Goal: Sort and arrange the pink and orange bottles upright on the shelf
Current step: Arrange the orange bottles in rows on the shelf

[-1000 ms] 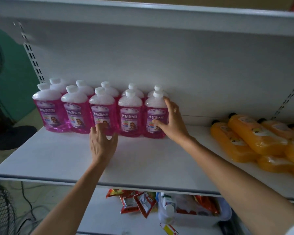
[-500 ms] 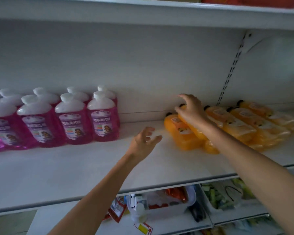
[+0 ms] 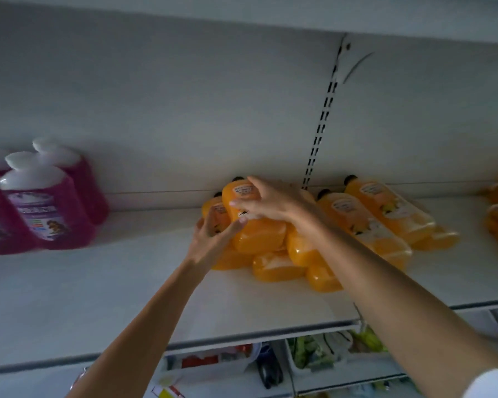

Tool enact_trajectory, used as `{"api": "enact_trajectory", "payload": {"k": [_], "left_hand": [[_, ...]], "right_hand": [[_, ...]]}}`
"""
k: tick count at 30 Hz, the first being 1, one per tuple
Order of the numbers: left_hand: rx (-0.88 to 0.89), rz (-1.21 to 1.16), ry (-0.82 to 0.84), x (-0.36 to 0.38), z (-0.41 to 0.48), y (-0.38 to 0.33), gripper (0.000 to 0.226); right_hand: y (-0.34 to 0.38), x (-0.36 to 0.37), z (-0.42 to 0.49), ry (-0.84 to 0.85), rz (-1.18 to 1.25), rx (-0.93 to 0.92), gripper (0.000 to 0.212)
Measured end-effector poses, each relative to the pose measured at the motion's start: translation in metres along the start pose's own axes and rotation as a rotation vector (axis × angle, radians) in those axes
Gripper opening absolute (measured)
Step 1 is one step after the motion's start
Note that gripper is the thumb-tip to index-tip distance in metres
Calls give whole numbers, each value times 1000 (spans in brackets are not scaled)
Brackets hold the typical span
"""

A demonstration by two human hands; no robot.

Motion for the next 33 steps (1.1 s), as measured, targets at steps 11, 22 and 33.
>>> {"api": "enact_trajectory", "payload": {"k": [11,22,33], "left_hand": [[66,19,26,89,3,-20,83],[269,47,-104,78,-28,-47,88],[278,-261,-88,-19,-33,-21,77]], "right_hand": [[-84,-29,-3,-15,-87,9,77],[-50,-33,-7,-262,389,-245,63],[20,7,-3,-87,786,-347,77]]}}
Point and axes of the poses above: each hand's wrist, its own z-axis towards the middle knuckle, its own x-axis out of the palm, y = z × x, the point moved 3 cm from there along z, towards the middle knuckle, and after that the axes turned 7 degrees about -y, right-handed, at the moved point
